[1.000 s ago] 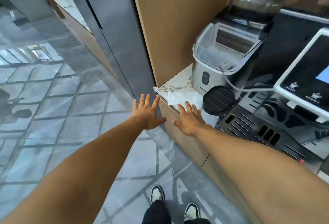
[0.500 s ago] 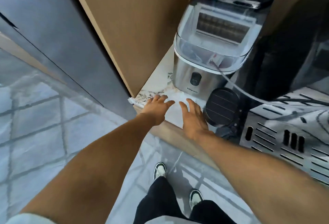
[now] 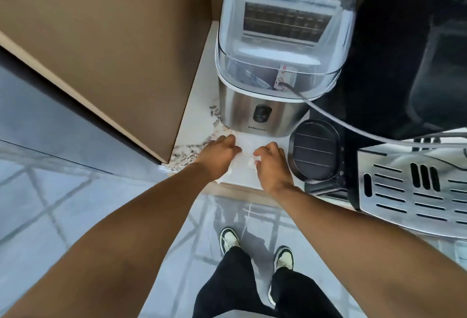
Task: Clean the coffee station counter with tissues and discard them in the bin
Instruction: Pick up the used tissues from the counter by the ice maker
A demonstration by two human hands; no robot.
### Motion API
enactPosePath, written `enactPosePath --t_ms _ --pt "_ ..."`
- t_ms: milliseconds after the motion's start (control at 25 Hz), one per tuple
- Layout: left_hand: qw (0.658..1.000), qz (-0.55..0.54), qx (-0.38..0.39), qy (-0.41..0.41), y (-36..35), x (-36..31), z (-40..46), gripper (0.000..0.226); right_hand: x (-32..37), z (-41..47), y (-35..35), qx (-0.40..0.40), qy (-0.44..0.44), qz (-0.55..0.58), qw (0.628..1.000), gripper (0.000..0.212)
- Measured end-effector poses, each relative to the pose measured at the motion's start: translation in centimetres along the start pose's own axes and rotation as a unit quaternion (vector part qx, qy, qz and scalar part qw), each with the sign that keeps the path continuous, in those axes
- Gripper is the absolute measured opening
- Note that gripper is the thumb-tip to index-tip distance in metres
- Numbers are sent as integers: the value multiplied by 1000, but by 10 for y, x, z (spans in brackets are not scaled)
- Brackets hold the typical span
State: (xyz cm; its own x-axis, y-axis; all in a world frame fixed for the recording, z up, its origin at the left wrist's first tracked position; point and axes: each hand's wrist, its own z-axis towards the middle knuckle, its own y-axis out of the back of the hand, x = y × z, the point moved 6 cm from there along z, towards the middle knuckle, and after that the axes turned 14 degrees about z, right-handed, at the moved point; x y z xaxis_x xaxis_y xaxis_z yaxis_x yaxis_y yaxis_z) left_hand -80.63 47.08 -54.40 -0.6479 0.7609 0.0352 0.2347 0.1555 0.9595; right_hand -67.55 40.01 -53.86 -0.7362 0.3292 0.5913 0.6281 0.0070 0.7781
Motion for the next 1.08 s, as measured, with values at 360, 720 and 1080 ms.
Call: enactPosePath --t_ms 360,720,1080 --pt "998 6 -27 49 4 0 -10 32 -9 -15 4 -1 -53 56 997 25" --pt "994 -45 26 93 19 -39 -43 34 -16 -69 25 -17 -36 87 995 23" --pt "997 -69 14 43 24 -184 -64 31 -111 -192 76 -40 -74 104 991 27"
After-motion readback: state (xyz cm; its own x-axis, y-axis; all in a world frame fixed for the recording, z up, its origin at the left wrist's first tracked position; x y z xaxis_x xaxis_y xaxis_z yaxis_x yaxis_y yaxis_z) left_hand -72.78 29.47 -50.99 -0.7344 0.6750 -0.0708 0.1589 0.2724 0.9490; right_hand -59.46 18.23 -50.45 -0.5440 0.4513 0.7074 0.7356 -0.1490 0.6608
